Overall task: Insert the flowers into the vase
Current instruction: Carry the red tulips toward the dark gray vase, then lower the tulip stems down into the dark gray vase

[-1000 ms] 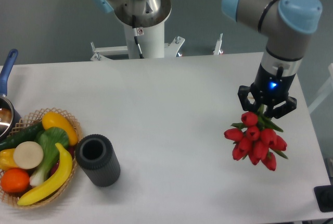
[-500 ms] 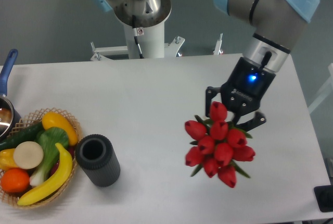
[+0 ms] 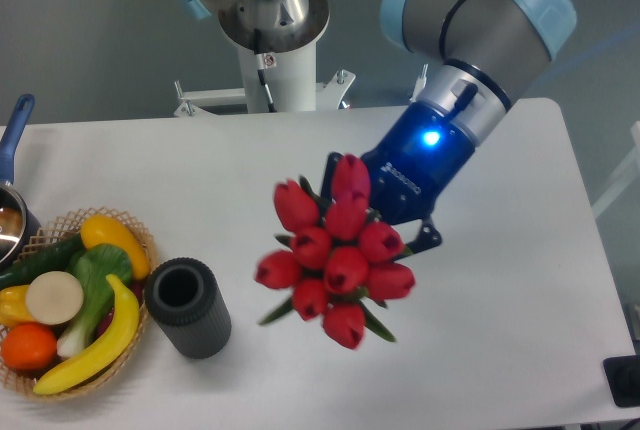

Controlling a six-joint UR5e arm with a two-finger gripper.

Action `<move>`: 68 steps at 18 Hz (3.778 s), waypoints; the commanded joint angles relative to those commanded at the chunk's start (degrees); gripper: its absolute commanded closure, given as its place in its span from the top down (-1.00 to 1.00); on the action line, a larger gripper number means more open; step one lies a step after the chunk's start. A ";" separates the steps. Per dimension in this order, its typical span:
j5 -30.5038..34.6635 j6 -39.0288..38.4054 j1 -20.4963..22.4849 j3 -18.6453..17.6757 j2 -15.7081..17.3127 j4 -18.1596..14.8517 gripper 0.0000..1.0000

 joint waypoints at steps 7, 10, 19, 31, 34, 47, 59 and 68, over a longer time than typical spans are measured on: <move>-6.79 1.76 -2.81 -0.87 -3.16 6.24 -1.00; -7.49 3.17 -3.78 -1.58 -3.95 6.33 -1.00; -9.16 7.92 -5.62 -9.84 -0.89 6.51 -1.00; -8.90 8.09 -8.26 -11.69 -0.44 6.51 -0.97; -8.90 8.09 -8.35 -12.39 -0.44 6.51 -0.94; -8.28 16.70 -8.96 -17.48 -3.69 6.51 -0.85; -8.11 22.24 -8.88 -22.67 -7.29 7.12 -0.67; -5.29 22.24 -8.53 -24.52 -7.56 7.03 0.96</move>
